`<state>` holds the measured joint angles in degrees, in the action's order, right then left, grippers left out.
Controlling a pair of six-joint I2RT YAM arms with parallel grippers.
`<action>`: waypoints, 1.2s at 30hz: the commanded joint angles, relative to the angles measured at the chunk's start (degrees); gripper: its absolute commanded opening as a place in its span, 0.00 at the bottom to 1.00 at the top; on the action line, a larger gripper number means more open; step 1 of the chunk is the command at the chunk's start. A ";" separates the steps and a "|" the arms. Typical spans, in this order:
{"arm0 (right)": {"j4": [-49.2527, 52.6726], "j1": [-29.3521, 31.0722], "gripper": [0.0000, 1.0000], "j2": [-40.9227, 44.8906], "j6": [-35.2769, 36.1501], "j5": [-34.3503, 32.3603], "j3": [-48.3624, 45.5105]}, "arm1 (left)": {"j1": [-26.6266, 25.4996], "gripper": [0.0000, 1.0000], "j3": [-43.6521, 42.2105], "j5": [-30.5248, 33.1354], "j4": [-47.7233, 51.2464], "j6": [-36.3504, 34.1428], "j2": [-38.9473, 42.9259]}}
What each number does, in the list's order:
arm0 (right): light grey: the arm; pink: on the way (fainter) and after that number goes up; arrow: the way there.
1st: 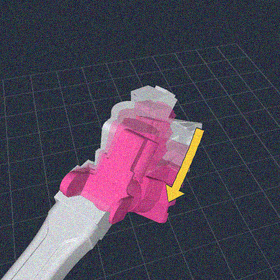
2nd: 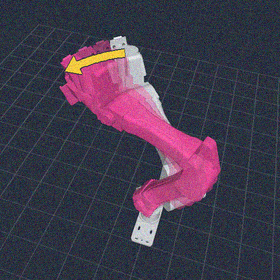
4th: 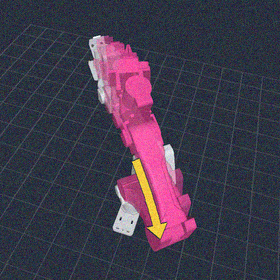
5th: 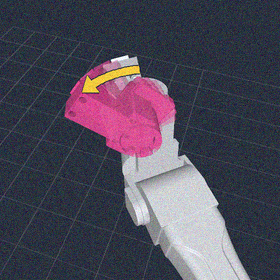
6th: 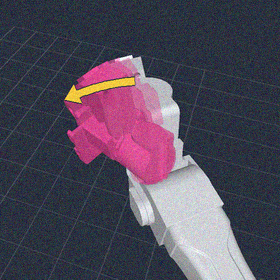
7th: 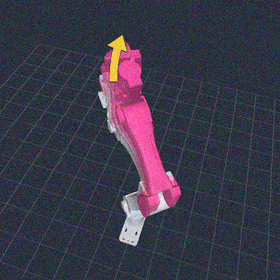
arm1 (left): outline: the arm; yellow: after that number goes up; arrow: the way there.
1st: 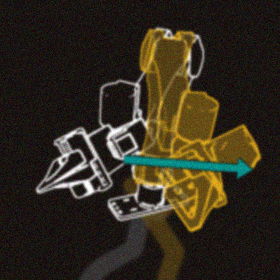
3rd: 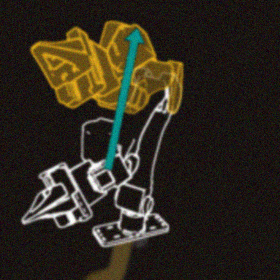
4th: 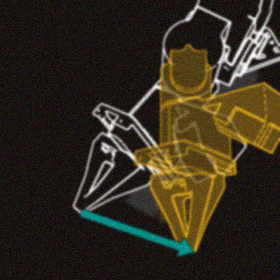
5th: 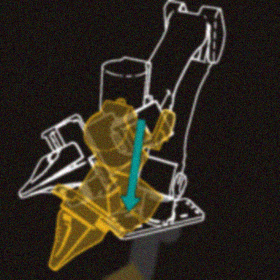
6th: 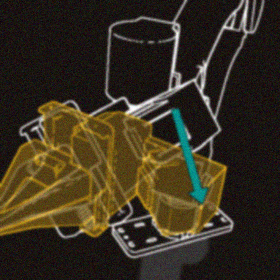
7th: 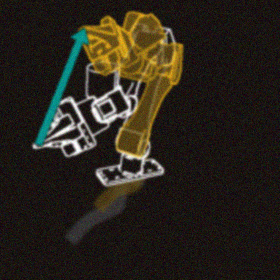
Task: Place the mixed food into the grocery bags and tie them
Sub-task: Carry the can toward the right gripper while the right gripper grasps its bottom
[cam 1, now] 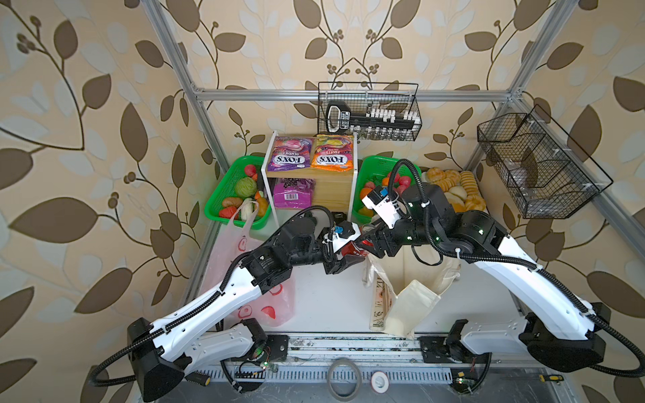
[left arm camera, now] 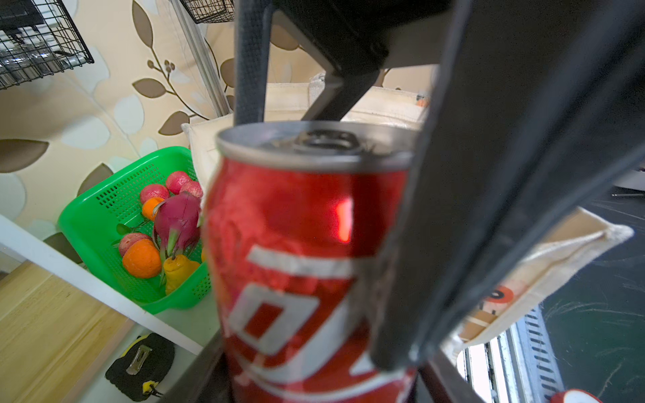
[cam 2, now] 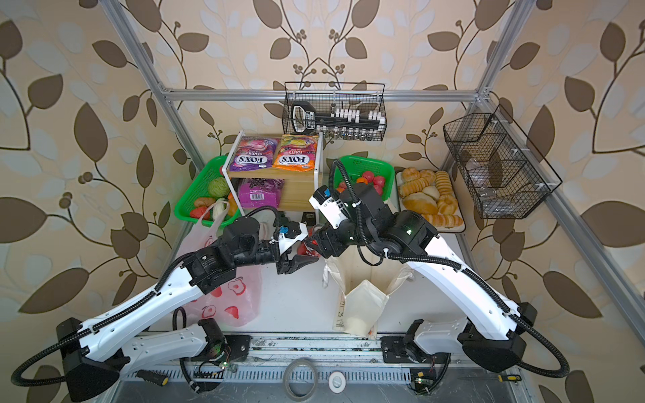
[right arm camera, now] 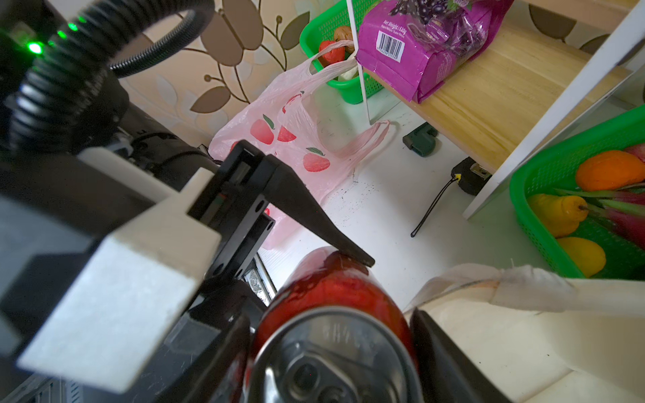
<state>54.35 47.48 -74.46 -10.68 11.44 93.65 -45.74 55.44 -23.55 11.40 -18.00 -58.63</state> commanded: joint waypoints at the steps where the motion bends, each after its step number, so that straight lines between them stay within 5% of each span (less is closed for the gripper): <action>1: 1.17 0.44 0.73 -0.72 0.28 2.14 -0.57 | -0.76 0.33 4.24 -0.49 -7.86 -0.34 2.09; 10: 1.40 0.59 0.65 -0.02 0.35 2.84 -1.25 | -1.37 0.35 3.66 0.82 -8.69 -0.26 2.55; 14: 1.38 0.68 0.72 0.23 0.42 2.72 -1.49 | -1.46 0.36 3.36 1.48 -9.56 -0.17 2.73; 24: 2.07 0.68 0.66 0.01 1.01 3.34 -0.79 | -1.55 0.36 3.67 1.91 -8.41 -1.10 2.86; 29: 2.47 0.68 0.72 0.63 1.10 3.14 -0.83 | -1.55 0.36 3.27 2.63 -8.50 -1.34 3.34; 34: 2.83 0.68 0.50 1.24 1.12 2.70 -0.92 | -1.55 0.37 3.00 2.72 -8.74 -1.00 3.52; 36: 2.31 0.71 0.45 1.99 0.68 1.53 -1.18 | -1.55 0.45 2.83 2.89 -8.93 -0.53 3.70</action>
<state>54.89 47.64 -74.26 -10.41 12.67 92.99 -47.24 55.44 -20.86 11.35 -18.31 -57.87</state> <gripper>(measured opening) 0.634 0.635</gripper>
